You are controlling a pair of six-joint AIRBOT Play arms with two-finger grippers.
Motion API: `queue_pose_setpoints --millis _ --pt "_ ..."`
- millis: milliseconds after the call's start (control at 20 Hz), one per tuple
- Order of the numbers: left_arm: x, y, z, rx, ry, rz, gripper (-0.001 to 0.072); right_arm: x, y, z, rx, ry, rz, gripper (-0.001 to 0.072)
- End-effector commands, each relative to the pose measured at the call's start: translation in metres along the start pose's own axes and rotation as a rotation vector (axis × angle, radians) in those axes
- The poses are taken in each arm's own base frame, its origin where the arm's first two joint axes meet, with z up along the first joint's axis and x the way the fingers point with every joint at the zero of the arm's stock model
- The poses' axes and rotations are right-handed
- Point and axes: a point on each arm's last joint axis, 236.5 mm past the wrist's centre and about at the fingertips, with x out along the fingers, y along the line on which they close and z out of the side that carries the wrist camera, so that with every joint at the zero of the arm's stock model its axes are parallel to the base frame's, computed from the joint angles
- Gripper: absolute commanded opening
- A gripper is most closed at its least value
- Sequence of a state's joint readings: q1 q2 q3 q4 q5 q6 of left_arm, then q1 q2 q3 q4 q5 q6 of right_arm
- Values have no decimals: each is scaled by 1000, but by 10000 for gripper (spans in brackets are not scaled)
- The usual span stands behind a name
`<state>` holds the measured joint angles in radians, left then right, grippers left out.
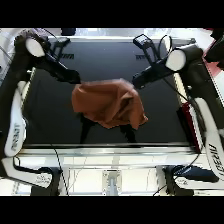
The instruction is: Fold the shirts.
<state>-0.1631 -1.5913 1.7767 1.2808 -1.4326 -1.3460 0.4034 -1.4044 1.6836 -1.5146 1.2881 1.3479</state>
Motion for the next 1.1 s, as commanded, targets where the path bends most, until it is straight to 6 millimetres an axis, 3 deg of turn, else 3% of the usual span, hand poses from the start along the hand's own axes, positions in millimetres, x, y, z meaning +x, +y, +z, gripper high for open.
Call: queue_pose_setpoints --millis 0,100,150,300,400,500,600,750,850,950,1050 --pt "46 35 9 -11 18 76 719 29 -43 43 -51 -141 -168 490" --pt "12 64 30 -25 -89 154 719 -8 -82 56 -64 -165 -299 487" --pt "-13 76 39 -52 -159 176 719 -29 -103 50 -43 -133 -353 474" --pt "-95 108 41 -165 -328 247 714 -77 -151 -7 99 48 -428 442" --pt "-145 124 29 -213 -407 298 714 -89 -163 -52 214 169 -393 442" --pt "-164 121 3 -271 -434 275 714 -81 -152 -73 289 215 -264 442" --pt "-144 99 -31 -340 -398 162 714 -60 -136 -71 324 185 -129 442" --pt "-80 52 -92 -466 -262 -27 706 -24 -102 -50 333 107 32 442" --pt "-32 25 -132 -566 -206 -129 706 -9 -90 -41 313 95 61 442" --pt "11 10 -172 -762 -208 -191 706 0 -81 -34 288 88 71 442" --pt "40 8 -203 -919 -244 -202 705 2 -73 -30 267 82 79 442"
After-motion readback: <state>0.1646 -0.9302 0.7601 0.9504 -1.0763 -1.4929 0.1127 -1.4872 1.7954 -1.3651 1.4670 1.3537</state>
